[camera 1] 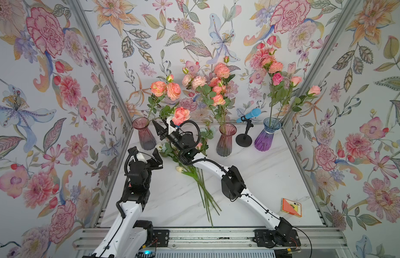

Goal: Place the pink flowers into the vase
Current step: Place the flower in the vase.

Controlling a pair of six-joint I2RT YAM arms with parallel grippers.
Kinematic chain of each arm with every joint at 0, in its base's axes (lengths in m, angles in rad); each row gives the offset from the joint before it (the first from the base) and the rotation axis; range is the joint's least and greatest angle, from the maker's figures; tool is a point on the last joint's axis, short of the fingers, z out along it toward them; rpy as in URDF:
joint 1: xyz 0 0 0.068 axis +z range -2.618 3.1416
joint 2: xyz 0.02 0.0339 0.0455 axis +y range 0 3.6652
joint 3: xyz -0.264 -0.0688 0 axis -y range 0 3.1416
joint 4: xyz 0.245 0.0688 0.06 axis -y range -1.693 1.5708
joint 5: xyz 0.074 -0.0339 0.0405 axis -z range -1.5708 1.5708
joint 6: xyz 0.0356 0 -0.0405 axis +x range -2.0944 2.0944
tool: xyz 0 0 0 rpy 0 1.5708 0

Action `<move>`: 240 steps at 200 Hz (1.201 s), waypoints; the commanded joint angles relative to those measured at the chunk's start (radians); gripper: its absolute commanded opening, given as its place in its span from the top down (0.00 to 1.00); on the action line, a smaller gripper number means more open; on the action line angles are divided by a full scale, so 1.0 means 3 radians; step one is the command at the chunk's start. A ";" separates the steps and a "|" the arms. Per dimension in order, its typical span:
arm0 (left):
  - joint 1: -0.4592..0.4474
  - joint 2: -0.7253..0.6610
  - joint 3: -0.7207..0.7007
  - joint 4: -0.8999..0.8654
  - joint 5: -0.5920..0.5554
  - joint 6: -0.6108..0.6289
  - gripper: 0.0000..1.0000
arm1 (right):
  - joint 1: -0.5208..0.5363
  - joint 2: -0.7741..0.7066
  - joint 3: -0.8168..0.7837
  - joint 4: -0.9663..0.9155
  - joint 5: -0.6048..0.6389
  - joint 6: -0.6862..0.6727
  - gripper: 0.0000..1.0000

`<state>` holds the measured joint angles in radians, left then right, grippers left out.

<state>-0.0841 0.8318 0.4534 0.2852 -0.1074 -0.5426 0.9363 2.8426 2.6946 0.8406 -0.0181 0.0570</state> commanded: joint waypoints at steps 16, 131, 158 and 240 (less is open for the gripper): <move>0.0031 -0.0058 -0.0023 0.0057 0.0056 -0.0011 0.00 | 0.0000 -0.0315 -0.0133 0.0194 0.0212 0.0002 0.45; 0.0032 -0.0073 -0.0079 0.0126 0.0152 -0.0073 0.00 | 0.0050 -0.1026 -0.1417 0.1084 0.0465 -0.0153 0.53; 0.0033 -0.0088 -0.0074 0.0106 0.0154 -0.0073 0.00 | 0.0064 -0.0877 -0.1129 0.0956 0.0468 -0.0155 0.72; 0.0032 -0.0094 -0.0081 0.0114 0.0175 -0.0073 0.00 | 0.0080 -0.0244 -0.0052 0.0123 0.0351 0.0042 0.87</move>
<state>-0.0841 0.8112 0.4446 0.2935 -0.0780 -0.5472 0.9554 2.7430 2.6999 0.9371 0.0948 0.0422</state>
